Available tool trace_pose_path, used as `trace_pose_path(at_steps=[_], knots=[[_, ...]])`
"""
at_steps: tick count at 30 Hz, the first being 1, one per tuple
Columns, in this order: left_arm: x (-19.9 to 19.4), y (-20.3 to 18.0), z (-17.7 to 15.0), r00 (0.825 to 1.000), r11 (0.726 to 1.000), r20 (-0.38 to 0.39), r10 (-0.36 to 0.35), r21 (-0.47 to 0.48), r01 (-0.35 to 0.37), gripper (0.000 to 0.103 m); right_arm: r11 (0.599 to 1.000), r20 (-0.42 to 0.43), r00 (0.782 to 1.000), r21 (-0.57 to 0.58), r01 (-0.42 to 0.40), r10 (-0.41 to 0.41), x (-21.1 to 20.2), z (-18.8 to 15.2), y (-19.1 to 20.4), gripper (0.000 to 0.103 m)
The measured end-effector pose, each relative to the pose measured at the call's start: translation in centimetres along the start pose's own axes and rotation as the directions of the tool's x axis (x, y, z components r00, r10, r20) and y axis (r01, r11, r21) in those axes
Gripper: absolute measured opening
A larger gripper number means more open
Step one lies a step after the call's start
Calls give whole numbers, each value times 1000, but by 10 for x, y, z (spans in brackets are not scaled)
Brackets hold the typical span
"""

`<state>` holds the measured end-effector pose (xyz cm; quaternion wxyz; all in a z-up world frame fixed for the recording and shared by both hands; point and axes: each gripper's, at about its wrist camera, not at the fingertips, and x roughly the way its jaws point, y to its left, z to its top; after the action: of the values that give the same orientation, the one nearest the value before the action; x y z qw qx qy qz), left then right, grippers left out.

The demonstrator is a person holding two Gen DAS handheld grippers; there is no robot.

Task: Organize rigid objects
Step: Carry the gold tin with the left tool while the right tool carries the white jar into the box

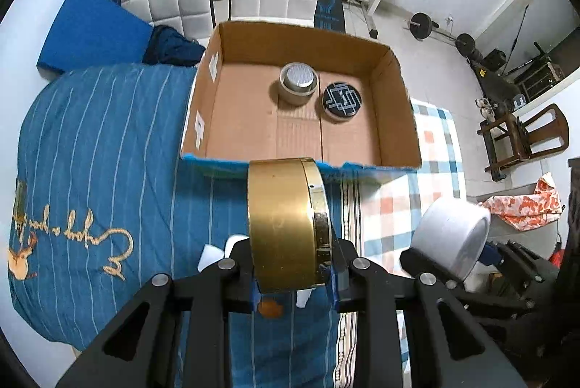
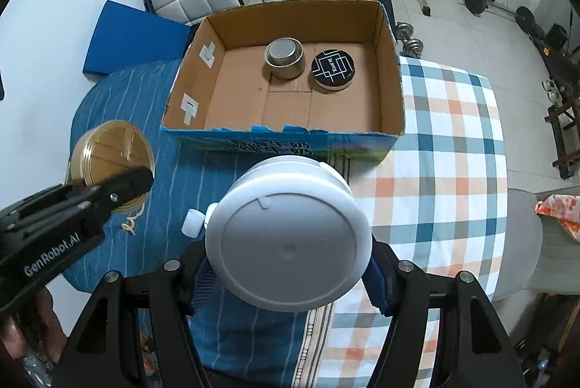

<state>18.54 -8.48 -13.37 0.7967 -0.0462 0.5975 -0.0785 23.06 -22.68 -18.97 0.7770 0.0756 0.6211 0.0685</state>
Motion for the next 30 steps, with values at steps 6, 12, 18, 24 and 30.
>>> trace_pose_path(at_steps=[6,12,18,24,30], knots=[[12,8,34,1000,1000,1,-4,0,4,24,1000,-8,1000,4,-12,12,10,22,0,69],[37,20,85,1000,1000,-6,18,7,-18,24,1000,-10,1000,5,13,-13,28,60,-3,69],[80,34,132,998,1000,-61,22,1,-22,24,998,-33,998,51,47,-45,66,110,-22,69],[147,48,163,986,999,-165,30,-14,-33,24,991,-145,987,104,89,-73,144,152,-44,69],[220,59,174,957,997,-282,64,-12,-71,24,980,-275,953,115,163,-126,225,167,-57,69]])
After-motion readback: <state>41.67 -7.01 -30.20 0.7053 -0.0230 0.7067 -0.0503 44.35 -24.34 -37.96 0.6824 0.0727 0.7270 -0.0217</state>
